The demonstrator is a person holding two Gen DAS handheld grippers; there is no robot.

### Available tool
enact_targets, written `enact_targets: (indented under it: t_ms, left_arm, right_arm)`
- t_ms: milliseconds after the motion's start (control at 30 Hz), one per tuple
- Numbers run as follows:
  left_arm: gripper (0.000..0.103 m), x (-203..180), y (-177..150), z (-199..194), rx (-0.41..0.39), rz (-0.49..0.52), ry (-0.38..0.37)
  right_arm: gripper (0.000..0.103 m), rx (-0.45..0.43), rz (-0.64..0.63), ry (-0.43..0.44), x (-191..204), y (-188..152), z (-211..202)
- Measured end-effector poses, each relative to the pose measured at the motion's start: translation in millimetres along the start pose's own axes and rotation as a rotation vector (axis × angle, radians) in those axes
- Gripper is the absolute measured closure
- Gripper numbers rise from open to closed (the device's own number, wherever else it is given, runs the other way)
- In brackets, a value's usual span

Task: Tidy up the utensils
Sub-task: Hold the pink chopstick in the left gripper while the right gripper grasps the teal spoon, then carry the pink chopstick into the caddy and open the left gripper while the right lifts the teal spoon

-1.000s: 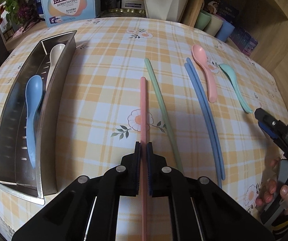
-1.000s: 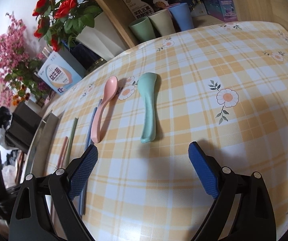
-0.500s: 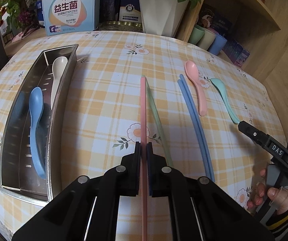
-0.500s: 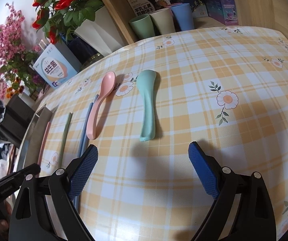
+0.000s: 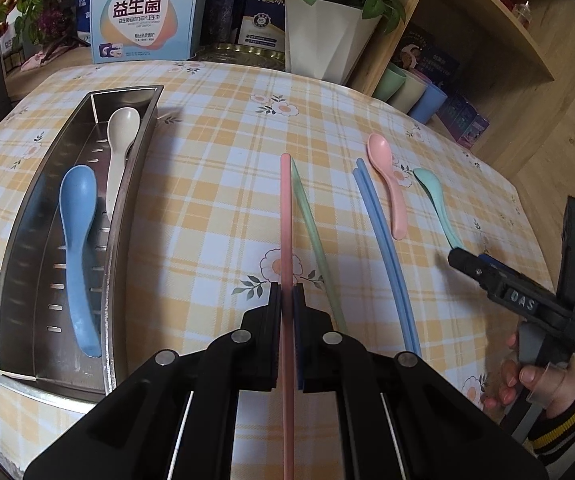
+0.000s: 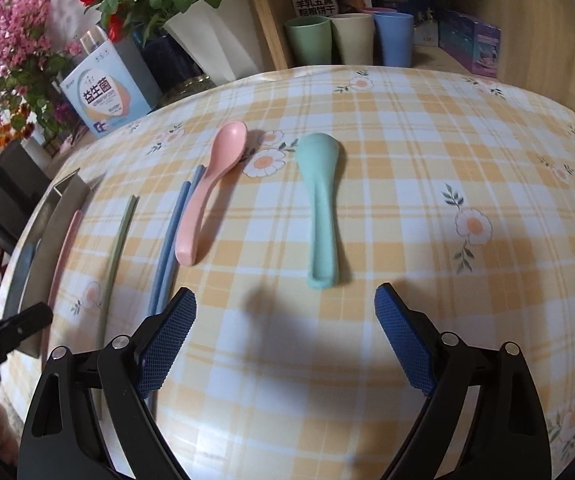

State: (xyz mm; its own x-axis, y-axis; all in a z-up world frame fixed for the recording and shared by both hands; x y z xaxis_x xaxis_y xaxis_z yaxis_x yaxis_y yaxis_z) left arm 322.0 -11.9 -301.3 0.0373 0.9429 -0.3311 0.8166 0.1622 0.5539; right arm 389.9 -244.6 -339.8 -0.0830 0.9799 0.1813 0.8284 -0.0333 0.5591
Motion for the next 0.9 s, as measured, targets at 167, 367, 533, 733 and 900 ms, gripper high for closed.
enact_targets:
  t_ms: [167,367,533,733,900]
  left_arm:
    - [0.097,1,0,-2,-0.009,-0.006,-0.024]
    - [0.097,4,3,-6,-0.020,-0.016,-0.035]
    - [0.097,9,4,-7,-0.023,-0.029,-0.033]
    - [0.097,10,3,-4,-0.015,-0.030,-0.038]
    - [0.097,10,3,-4,-0.012,-0.032,-0.038]
  right_arm:
    - [0.036,0.011,-0.024,-0.015,3,28,8]
    - [0.053,0.062,-0.065,-0.090,5,53,37]
    - [0.066,0.095,-0.031,-0.149,-2,62,54]
    - [0.071,0.095,-0.045,-0.199,-2,65,59]
    - [0.082,0.093,-0.047,-0.224,0,62,56]
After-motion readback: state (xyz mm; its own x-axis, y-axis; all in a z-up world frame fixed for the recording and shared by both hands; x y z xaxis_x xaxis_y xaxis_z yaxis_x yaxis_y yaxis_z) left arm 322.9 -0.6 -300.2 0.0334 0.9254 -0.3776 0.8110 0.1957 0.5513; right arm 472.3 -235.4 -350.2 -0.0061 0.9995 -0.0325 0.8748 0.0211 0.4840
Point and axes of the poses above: each gripper's, at about its wrist camera, not at the fingertips, and z roughly the way its jaws point, x to its left, y to its top, the point moved 6 cm from there along z, roughly the way its jaws point, and after that the axes turned 6 degrees about -y, right-handed, at the moved point
